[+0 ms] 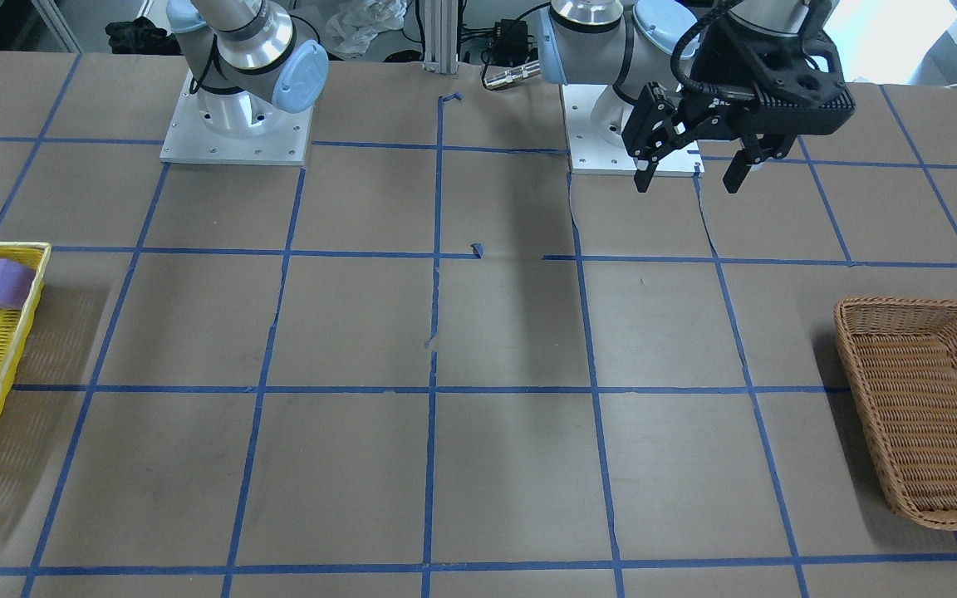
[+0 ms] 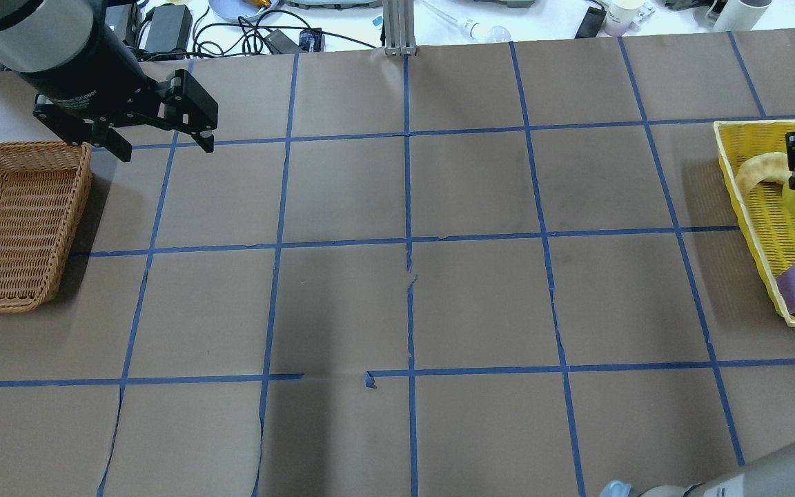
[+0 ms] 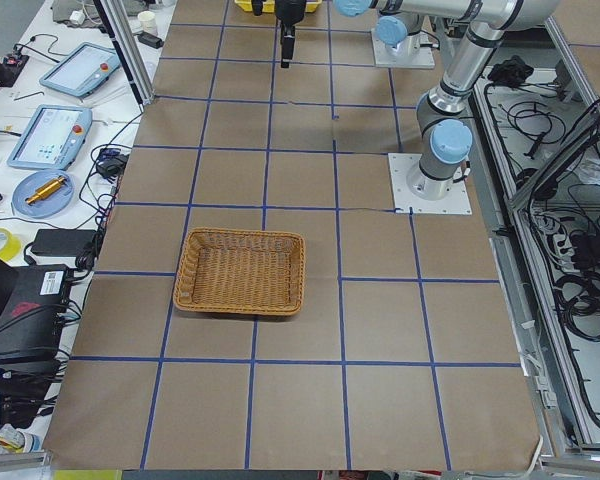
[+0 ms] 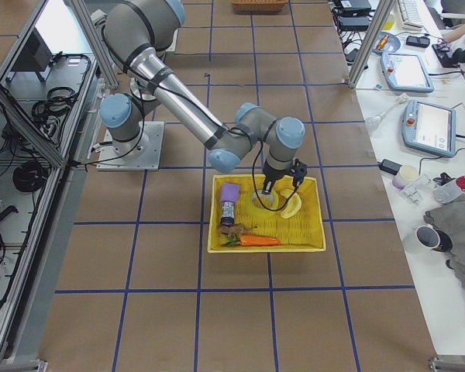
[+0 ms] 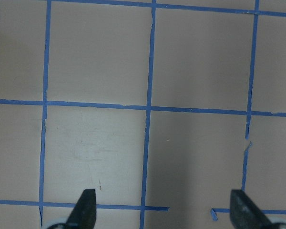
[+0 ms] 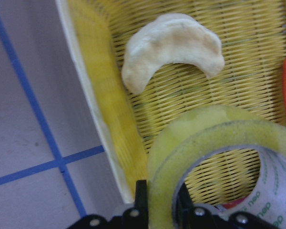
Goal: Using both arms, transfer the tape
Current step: 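Lift the tape roll with the right gripper and carry it to table center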
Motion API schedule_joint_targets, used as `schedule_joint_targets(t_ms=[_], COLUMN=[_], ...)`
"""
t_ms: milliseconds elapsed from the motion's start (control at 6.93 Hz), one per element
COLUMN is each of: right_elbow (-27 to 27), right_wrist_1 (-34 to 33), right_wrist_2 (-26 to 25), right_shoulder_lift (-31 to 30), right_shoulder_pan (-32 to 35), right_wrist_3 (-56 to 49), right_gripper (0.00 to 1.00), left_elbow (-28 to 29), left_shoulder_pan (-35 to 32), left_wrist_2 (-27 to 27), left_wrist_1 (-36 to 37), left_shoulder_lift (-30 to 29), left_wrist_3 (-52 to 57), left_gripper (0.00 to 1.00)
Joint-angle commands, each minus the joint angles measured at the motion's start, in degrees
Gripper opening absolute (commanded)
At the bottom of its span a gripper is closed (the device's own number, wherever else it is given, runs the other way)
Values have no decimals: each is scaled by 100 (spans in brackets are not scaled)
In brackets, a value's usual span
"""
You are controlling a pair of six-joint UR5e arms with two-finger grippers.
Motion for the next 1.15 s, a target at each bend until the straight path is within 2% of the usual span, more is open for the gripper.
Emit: schedule_joint_targets(t_ms=[0, 144, 289, 577, 866, 1010], right_elbow=[-21, -21, -38, -291, -1071, -1371], right_wrist_1=[329, 425, 322, -624, -778, -786], right_wrist_2=[-8, 87, 489, 1096, 1117, 1143], right_shoulder_lift=[-426, -400, -321, 439, 1293, 1627], right_shoulder_pan=[1364, 2172, 2893, 3802, 4401, 4473], right_wrist_3=[1272, 2362, 3626, 5029, 5839, 5914], right_gripper=[0, 0, 0, 0, 0, 0], left_elbow=[0, 0, 0, 0, 9, 0], left_shoulder_pan=[2, 2, 2, 10, 19, 63], left_wrist_2=[0, 0, 0, 0, 17, -8], left_wrist_1=[0, 0, 0, 0, -9, 0], left_shoulder_lift=[0, 0, 0, 0, 0, 0], left_wrist_3=[0, 0, 0, 0, 0, 0], left_gripper=[100, 100, 100, 100, 100, 100])
